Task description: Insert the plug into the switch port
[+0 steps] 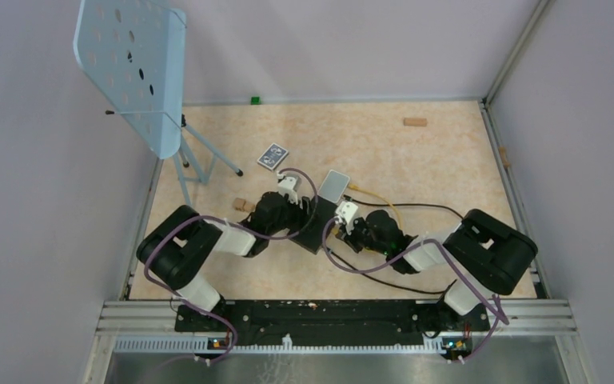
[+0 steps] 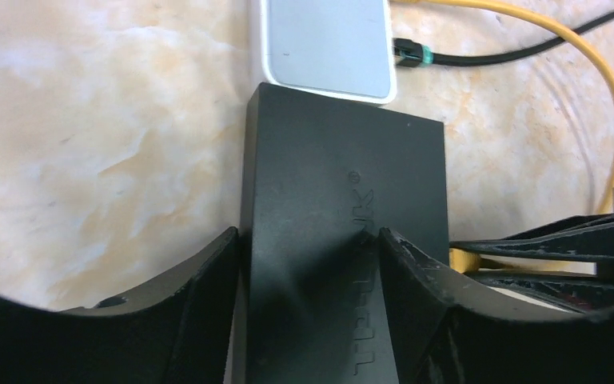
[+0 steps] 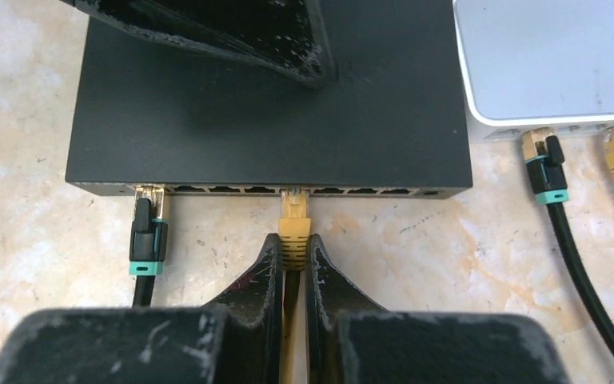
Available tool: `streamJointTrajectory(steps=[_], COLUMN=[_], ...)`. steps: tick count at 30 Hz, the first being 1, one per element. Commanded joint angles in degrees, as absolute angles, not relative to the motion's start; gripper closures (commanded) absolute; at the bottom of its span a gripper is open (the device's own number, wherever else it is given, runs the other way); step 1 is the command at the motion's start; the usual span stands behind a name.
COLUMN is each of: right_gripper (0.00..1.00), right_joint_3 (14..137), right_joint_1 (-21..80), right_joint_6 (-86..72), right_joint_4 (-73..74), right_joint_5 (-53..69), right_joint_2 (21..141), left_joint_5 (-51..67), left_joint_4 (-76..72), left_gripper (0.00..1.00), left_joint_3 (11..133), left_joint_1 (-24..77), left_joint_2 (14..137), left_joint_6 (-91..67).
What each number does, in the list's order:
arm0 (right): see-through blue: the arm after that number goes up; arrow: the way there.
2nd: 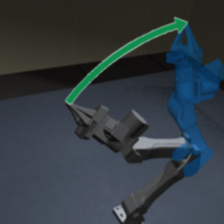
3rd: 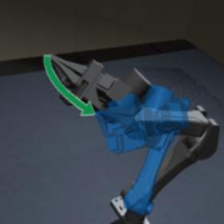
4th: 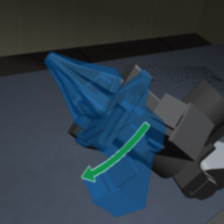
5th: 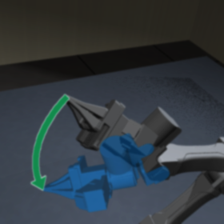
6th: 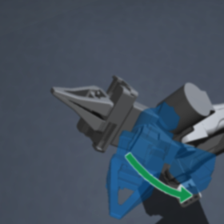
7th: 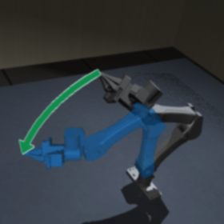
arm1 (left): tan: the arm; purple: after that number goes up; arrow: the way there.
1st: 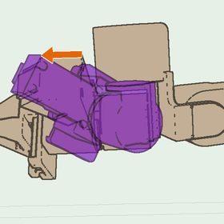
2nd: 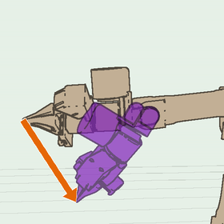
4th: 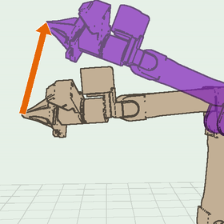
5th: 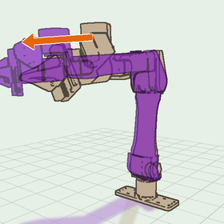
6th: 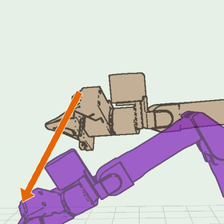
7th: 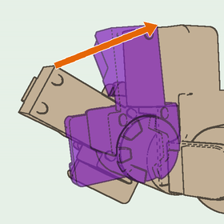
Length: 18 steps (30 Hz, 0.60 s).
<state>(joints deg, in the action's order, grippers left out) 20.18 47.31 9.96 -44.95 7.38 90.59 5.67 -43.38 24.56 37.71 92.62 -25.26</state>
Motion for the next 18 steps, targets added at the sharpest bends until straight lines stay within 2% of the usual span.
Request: streamJointTrajectory(steps=[1,7,9,18], right_gripper=[1.00,0.99,0.99,0.97], right_joint_3=[21.13,22.41,23.38,28.75], right_joint_1=[48.89,48.06,46.82,44.22], right_joint_6=[7.37,4.04,2.86,0.43], right_joint_4=[-45.75,-39.59,-38.30,-35.91], right_joint_5=[10.23,5.14,3.83,-3.54], right_joint_2=[87.31,86.90,87.30,89.82], left_joint_5=[29.60,21.66,19.47,6.27], left_joint_4=[-27.11,-16.06,-13.46,-0.31], left_gripper=[0.29,0.13,0.03,0.01], left_joint_3=[29.48,37.54,39.78,47.56], left_joint_1=[38.66,34.03,33.27,32.81], left_joint_2=[93.84,91.65,90.31,78.81], left_joint_6=[-26.08,-19.62,-18.33,-17.75])
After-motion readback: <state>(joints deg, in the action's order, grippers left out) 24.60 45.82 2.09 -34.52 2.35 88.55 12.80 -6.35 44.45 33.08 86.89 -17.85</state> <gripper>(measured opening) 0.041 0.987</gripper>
